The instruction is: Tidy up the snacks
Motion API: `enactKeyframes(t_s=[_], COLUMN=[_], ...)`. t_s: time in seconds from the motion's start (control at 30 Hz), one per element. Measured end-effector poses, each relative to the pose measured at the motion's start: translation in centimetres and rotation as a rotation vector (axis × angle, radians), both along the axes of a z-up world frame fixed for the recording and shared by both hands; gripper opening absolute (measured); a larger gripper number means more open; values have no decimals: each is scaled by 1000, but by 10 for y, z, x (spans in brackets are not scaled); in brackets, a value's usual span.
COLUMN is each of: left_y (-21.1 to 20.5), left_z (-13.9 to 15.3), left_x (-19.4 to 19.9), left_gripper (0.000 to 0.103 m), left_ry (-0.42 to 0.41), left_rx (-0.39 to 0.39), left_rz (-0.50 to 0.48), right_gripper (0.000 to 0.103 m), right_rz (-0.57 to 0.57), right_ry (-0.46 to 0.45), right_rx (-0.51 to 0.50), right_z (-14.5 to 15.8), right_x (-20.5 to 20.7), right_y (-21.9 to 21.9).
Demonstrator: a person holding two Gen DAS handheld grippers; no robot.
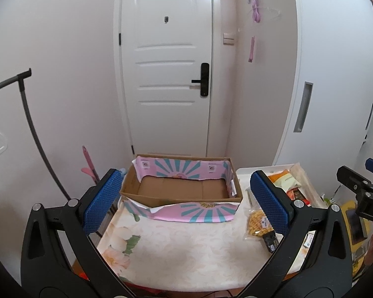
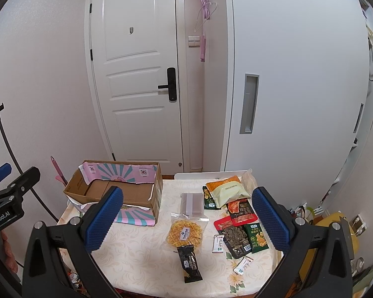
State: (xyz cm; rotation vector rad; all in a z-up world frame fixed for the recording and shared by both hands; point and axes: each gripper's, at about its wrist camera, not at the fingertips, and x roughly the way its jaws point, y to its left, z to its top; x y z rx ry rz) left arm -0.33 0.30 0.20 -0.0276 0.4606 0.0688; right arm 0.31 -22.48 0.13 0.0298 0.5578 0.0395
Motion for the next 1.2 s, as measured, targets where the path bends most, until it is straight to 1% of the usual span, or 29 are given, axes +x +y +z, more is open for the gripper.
enactKeyframes(t_s=[0.2, 0.73, 0.9, 1.2], left_y=[2, -3, -1, 0], left_z=[1, 1, 2, 3], left_x=[-2, -1, -3, -2], left_gripper=[103, 103, 103, 103], left_ry=[-7, 8, 1, 13], left_rx=[-20, 0, -12, -8], left_rz=[-14, -29, -37, -34], right_gripper=[103, 103, 103, 103], right_rz=[0, 1, 1, 1], right_ry=[1, 3, 4, 3], right_rx=[-2, -2, -3, -3], right_z=[-1, -2, -2, -1], right_x=[1, 1, 1, -2], right_y=[-2, -3, -2, -4])
